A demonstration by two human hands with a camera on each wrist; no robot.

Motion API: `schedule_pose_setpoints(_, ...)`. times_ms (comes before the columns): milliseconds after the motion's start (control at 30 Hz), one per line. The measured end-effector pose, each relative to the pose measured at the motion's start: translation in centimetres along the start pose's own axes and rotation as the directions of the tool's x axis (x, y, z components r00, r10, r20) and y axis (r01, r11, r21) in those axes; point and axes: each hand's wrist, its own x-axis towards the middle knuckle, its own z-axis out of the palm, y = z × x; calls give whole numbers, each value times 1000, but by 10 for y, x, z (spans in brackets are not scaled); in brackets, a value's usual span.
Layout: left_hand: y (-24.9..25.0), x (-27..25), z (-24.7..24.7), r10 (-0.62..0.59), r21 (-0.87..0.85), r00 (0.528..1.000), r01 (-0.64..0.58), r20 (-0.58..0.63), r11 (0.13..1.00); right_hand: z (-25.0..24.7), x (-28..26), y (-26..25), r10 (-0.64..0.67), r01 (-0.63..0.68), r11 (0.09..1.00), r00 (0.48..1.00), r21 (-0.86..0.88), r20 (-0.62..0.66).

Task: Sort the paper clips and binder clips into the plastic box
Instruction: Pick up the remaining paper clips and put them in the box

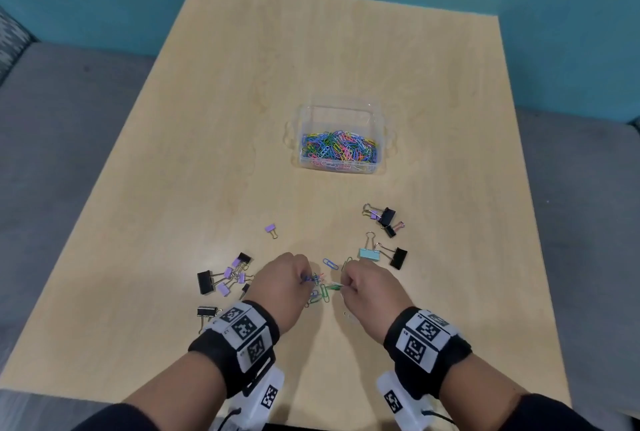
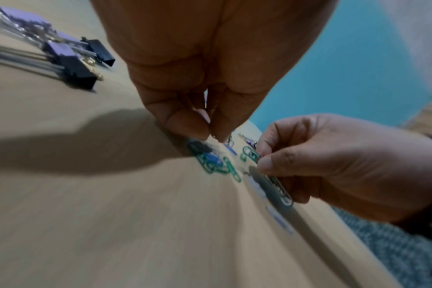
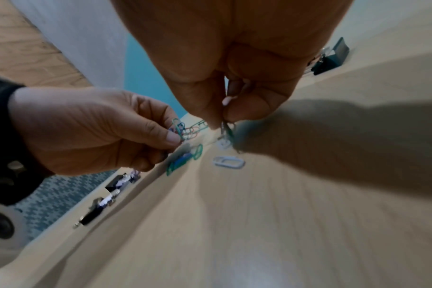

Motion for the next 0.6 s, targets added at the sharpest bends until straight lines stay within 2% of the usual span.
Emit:
schedule_pose_setpoints(167,5,3,-28,-38,-217,999,34,-16,976,-25,-1,-5,-10,30,984,994,174,-112)
schedule_pose_setpoints(267,15,21,-57,-27,-315,998,6,-64,949,-57,16,-14,14,44,962,978,270,-210)
schedule_pose_setpoints(400,41,72,-101,71,-197,967,-121,-244,973,-111,67,-27,-11,81,978,941,192,-338)
schedule_pose_setpoints(467,59,103,-120,94,-123,944,-138,-315,983,-134,99,-33,-13,64,990,924,122,-383)
schedule_pose_setpoints(533,76,130,-133,97,-55,943,-121,-320,991,-150,127,-38,-28,40,999,919,24,-394)
schedule_pose_setpoints(600,87,146,-138,101,14,958,-101,-267,995,-160,144,-40,-39,26,999,928,-38,-371)
